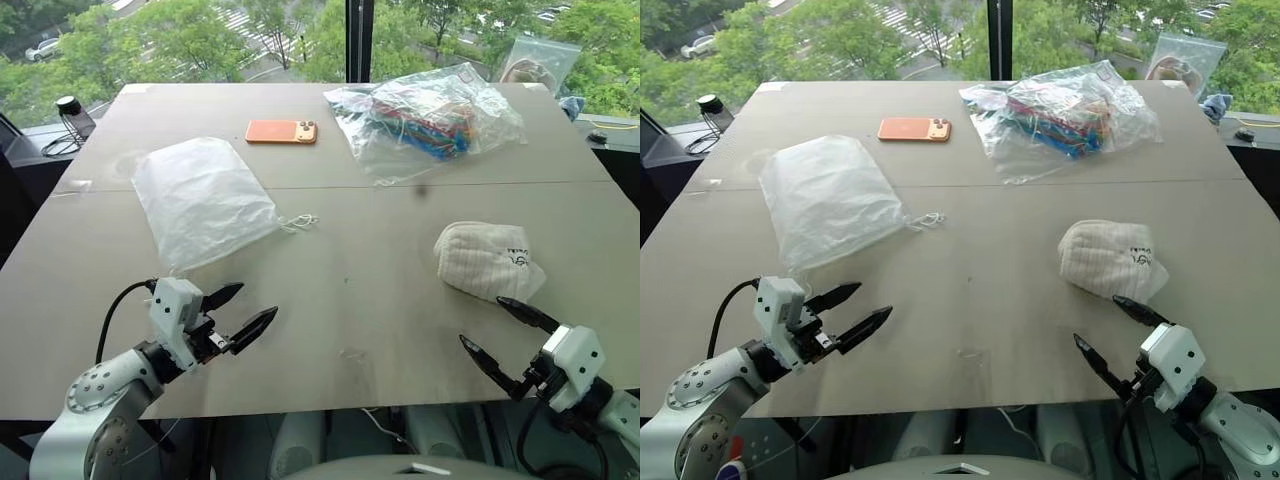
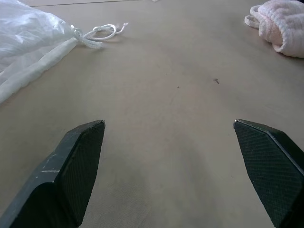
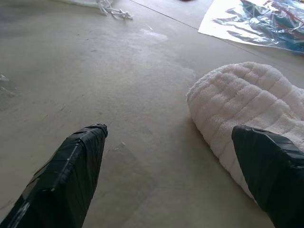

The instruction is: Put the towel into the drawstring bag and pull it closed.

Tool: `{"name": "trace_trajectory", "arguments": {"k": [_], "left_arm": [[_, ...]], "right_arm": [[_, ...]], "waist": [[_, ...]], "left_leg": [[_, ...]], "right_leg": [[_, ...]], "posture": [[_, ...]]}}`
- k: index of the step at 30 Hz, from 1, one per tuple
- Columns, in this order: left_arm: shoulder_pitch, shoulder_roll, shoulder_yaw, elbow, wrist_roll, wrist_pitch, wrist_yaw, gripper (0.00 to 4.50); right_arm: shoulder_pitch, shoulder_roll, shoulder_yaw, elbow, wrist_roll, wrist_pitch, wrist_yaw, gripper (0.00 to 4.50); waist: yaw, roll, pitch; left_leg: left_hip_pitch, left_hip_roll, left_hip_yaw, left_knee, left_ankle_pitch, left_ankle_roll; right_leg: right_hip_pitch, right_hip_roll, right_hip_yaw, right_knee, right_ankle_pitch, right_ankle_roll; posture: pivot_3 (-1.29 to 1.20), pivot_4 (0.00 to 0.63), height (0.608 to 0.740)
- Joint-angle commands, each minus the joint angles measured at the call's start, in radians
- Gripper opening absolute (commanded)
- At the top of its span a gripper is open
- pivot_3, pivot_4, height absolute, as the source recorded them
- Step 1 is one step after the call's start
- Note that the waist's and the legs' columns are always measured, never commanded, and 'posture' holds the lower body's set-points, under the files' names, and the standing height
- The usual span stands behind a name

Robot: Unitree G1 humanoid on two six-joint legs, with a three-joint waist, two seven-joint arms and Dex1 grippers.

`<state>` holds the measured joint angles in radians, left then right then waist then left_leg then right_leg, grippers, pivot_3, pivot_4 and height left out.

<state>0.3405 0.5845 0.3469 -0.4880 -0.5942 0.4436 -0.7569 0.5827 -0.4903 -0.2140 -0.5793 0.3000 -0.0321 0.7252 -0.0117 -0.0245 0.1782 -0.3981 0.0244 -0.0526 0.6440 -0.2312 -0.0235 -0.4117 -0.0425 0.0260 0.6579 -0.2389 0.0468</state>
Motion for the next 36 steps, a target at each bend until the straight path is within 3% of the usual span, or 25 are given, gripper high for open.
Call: {"name": "trace_trajectory", "arguments": {"k": [1,4,13,21,28,31,36], "left_arm": [[-0.049,-0.019,0.005,-0.035,0.033,-0.035,0.07,4.48],[-0.155,-0.056,0.001,-0.04,0.167,-0.051,0.255,4.48],[-0.119,0.083,-0.182,0.02,0.882,-0.267,0.544,4.48],[-0.312,0.044,-0.307,0.202,1.079,-0.233,0.628,4.48],[-0.479,0.015,-0.375,0.346,1.138,-0.206,0.618,4.48],[-0.528,0.01,-0.375,0.374,1.093,-0.174,0.547,3.82],[-0.59,-0.037,-0.301,0.323,0.921,0.004,0.399,1.5]], "right_arm": [[-0.084,-0.01,0.006,-0.019,0.022,-0.034,0.01,4.5],[-0.236,-0.074,0.064,-0.064,0.088,0.016,0.08,4.5],[-0.283,-0.155,0.197,-0.142,0.101,0.042,0.159,4.5],[-0.278,-0.137,0.258,-0.194,0.04,0.081,0.08,4.5],[-0.279,-0.114,0.29,-0.225,-0.002,0.124,0.006,4.5],[-0.301,-0.075,0.292,-0.227,-0.018,0.177,-0.07,4.5],[-0.38,-0.06,0.199,-0.193,0.059,0.379,-0.157,4.5]], "waist": [[0.0,0.0,0.0],[-0.003,0.0,0.002],[0.002,-0.002,-0.001],[0.008,-0.002,-0.001],[-0.002,-0.003,-0.001],[0.0,-0.003,-0.001],[-0.001,-0.003,-0.001]], "left_leg": [[0.0,0.0,0.0,0.0,0.0,0.0],[0.0,0.0,0.001,0.003,0.0,0.0],[0.0,-0.001,-0.002,0.0,0.0,0.0],[0.001,-0.001,-0.003,0.0,0.0,0.0],[0.001,-0.001,-0.003,0.0,0.0,0.0],[0.001,-0.001,-0.004,0.0,0.0,0.0],[0.0,-0.001,-0.004,0.002,0.0,0.0]], "right_leg": [[0.0,0.0,0.0,0.0,0.0,0.0],[0.0,0.0,0.001,0.001,0.0,0.0],[0.002,0.002,0.001,-0.003,0.001,-0.001],[0.003,0.002,-0.001,-0.001,0.0,0.0],[0.003,0.002,-0.001,0.001,0.003,0.004],[0.003,0.002,-0.001,0.001,0.003,0.004],[0.003,0.002,-0.002,0.001,0.003,0.004]], "posture": [[0.0,0.15,0.74],[0.0,0.15,0.74],[0.0,0.15,0.74],[0.0,0.15,0.74],[0.0,0.15,0.74],[0.0,0.15,0.74],[0.0,0.15,0.74]]}}
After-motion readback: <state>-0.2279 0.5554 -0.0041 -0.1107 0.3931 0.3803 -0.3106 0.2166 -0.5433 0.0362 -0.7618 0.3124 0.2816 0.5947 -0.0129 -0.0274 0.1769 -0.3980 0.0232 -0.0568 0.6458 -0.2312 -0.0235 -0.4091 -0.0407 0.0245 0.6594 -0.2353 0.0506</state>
